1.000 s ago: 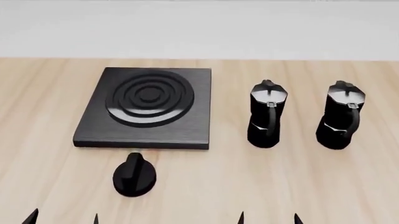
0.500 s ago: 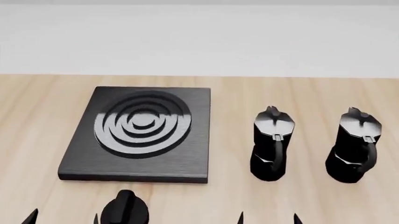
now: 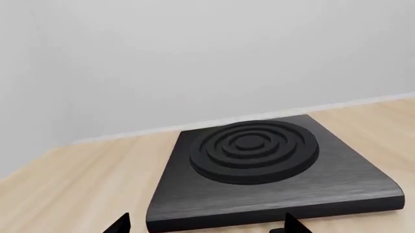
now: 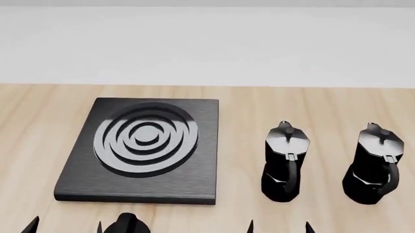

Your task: Put the right moka pot on the stove.

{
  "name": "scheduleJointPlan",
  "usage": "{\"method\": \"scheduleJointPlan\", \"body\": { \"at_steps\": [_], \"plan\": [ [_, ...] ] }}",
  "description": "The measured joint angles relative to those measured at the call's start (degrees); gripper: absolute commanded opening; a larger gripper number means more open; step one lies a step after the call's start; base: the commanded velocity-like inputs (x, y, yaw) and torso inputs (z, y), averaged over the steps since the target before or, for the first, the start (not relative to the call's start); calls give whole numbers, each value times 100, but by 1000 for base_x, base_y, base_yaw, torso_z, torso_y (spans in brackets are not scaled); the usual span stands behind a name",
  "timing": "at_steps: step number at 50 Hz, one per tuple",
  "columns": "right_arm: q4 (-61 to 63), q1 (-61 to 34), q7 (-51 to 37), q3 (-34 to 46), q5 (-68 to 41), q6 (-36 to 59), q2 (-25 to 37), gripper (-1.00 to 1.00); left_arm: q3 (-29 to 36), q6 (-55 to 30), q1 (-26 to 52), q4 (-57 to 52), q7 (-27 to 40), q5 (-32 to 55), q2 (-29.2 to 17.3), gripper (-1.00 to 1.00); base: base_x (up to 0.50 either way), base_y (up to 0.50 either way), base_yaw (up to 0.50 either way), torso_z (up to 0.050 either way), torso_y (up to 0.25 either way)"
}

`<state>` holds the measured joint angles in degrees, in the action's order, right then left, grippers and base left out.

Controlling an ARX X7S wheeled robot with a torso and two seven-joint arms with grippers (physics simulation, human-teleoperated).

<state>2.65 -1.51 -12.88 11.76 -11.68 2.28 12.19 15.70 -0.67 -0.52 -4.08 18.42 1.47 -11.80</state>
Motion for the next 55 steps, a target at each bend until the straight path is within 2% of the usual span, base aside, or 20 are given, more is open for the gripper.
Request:
{"method": "scheduleJointPlan", "body": {
  "at_steps": [19, 31, 55],
  "plan": [
    [-1, 3, -28, 53, -24, -55, 44, 100, 54, -16, 2, -35, 64, 36, -49, 100, 426, 0, 0, 0, 0],
    [197, -9, -97, 48, -83, 130, 118, 100, 92, -157, 0, -182, 112, 42, -96, 100, 0, 0, 0, 0, 0],
    [1633, 100, -322, -90, -290, 902, 500, 100, -25, -1796, -69, -2419, 214, 123, -429, 100, 0, 0, 0, 0, 0]
  ]
}}
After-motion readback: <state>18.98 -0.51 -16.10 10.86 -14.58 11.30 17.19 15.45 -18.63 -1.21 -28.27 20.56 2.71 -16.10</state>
